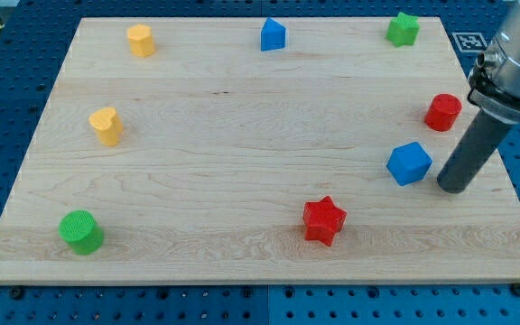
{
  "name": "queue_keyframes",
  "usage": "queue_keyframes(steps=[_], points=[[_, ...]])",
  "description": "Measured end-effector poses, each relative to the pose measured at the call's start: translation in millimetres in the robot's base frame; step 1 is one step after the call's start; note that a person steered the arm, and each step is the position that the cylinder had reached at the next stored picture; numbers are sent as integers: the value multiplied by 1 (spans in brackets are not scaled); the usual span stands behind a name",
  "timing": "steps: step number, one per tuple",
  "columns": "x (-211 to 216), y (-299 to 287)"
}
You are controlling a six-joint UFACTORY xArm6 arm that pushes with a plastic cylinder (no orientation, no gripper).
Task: Push red circle above blue cube
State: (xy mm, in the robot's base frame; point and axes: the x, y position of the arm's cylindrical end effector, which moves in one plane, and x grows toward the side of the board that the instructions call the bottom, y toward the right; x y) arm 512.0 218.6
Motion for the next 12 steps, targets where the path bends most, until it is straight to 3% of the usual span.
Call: queue_keyframes(steps=[3, 4, 5, 7, 10, 12], points=[[-7, -22], [-10, 22], [-41, 64], [-139, 77], [-112, 63], [-110, 12]])
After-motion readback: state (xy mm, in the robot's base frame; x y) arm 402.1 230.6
